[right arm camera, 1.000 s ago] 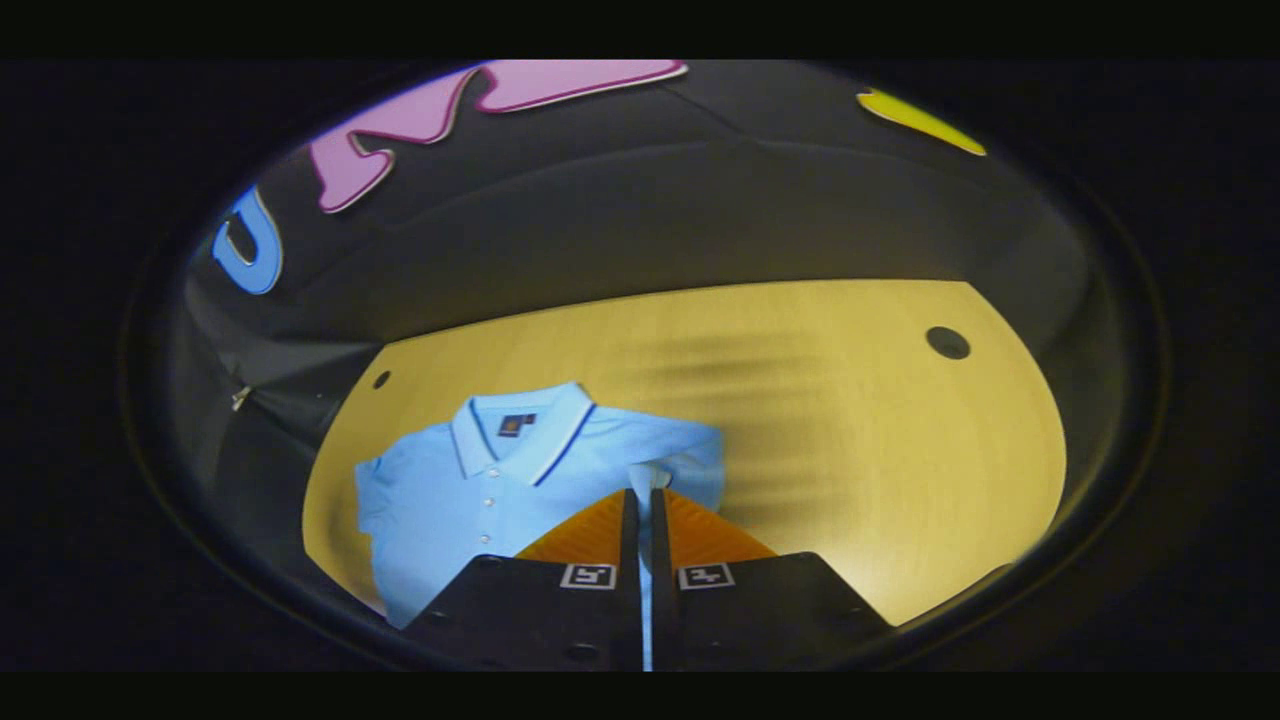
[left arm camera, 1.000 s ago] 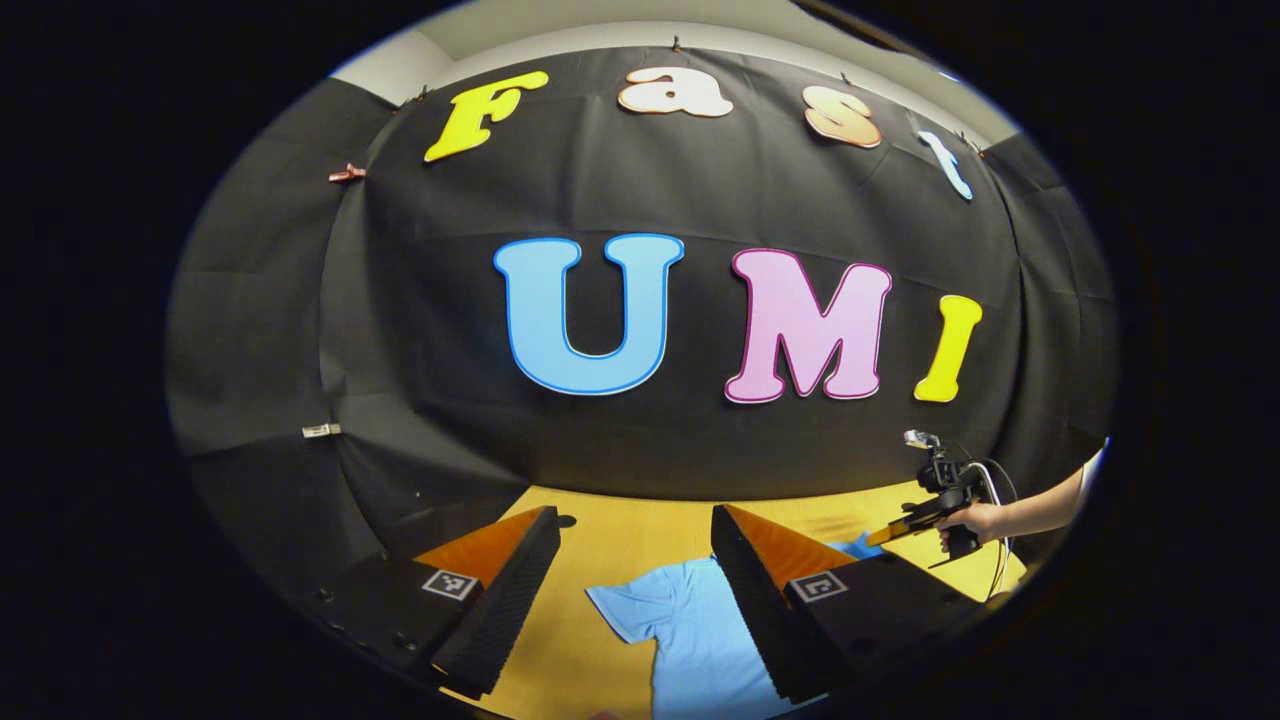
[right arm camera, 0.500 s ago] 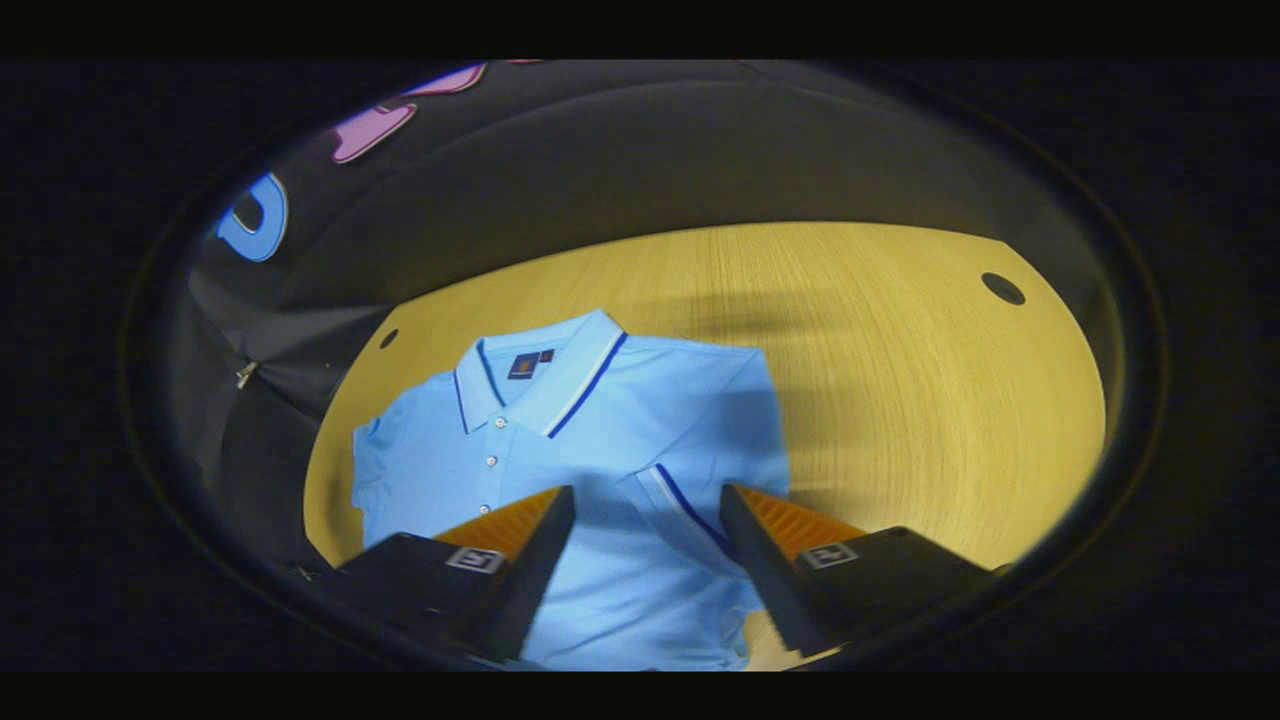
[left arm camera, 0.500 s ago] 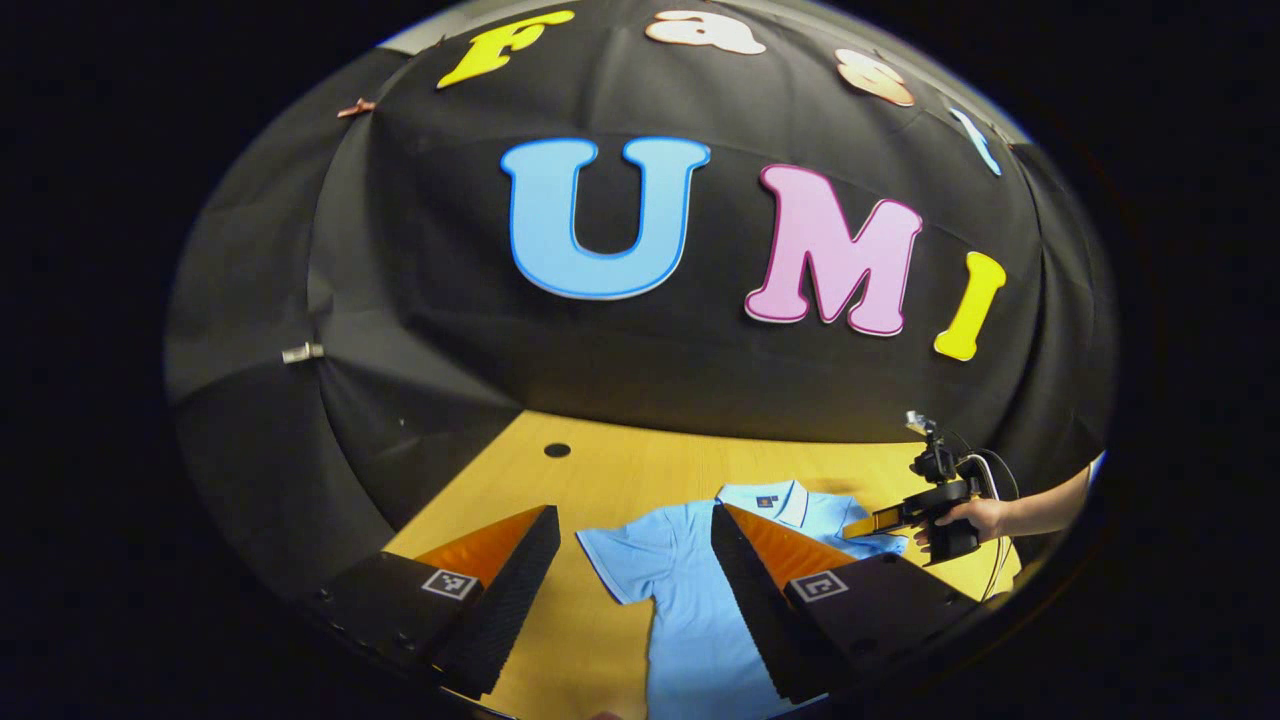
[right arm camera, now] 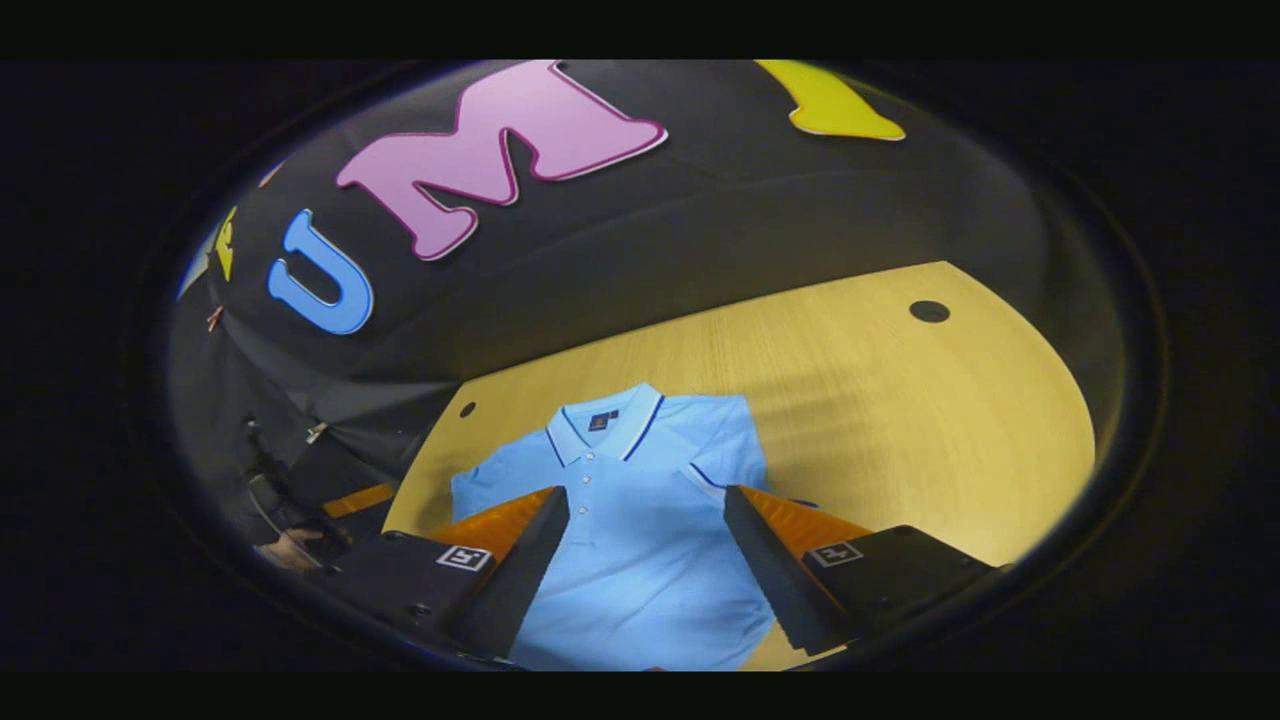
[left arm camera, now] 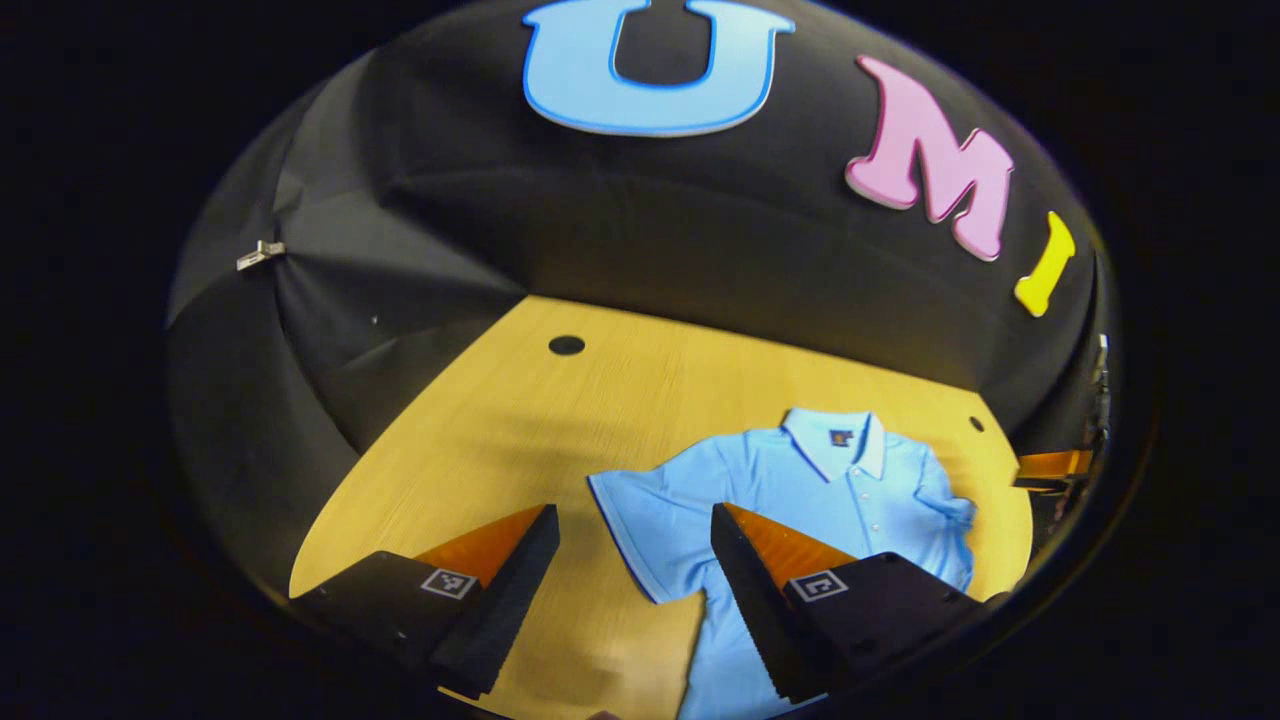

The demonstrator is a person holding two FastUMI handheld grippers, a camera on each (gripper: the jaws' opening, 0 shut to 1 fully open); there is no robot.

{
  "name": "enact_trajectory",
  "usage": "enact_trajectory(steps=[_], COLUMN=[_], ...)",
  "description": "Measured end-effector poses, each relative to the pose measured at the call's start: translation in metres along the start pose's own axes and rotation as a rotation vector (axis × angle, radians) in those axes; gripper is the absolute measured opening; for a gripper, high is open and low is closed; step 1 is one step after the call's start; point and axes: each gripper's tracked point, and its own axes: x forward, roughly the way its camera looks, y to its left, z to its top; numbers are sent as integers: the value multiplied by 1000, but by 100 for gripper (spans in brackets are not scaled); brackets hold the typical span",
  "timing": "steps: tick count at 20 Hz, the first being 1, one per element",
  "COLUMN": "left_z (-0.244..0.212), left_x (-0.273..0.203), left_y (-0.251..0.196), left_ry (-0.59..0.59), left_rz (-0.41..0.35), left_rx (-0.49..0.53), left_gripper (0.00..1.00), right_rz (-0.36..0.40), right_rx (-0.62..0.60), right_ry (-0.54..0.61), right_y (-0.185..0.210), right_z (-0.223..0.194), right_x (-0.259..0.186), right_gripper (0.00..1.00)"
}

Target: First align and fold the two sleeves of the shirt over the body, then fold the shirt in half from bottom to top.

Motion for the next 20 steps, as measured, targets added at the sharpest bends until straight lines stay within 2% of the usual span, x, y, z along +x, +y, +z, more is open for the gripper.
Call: enact_trajectory(steps=[3, 5, 6, 7, 9, 11, 12, 14, 16, 19, 20], left_z=[-14, -16, -17, -18, -25, -39, -36, -34, -32, -28, -27], left_x=[37, 58, 68, 75, 89, 97, 101, 102, 103, 106, 104], left_y=[6, 8, 3, 0, -4, -3, 4, -3, -10, -22, -26], left_ry=[130, 156, 171, 186, 217, 271, 257, 246, 232, 205, 208], left_rz=[29, 47, 48, 51, 67, 118, 145, 130, 112, 82, 51], left_rx=[-128, -165, -165, -152, -107, -76, -41, -15, -5, -13, -23], left_gripper=[96, 94, 87, 95, 93, 92, 92, 89, 76, 12, 8], right_rz=[-102, -137, -163, -189, -210, -216, -218, -221, -215, -198, -196], right_rx=[-40, -12, 0, 12, 44, 55, 54, 55, 67, 60, 51], right_ry=[-21, -22, -21, -16, -13, -19, -20, -22, -12, 1, 3], right_y=[-49, -72, -86, -98, -109, -113, -115, -117, -117, -113, -112], right_z=[-7, -10, -15, -18, -19, -17, -16, -13, -14, -17, -18], right_x=[-32, -49, -54, -59, -63, -65, -66, -66, -61, -54, -53], right_gripper=[98, 98, 98, 98, 98, 98, 98, 98, 98, 98, 98])
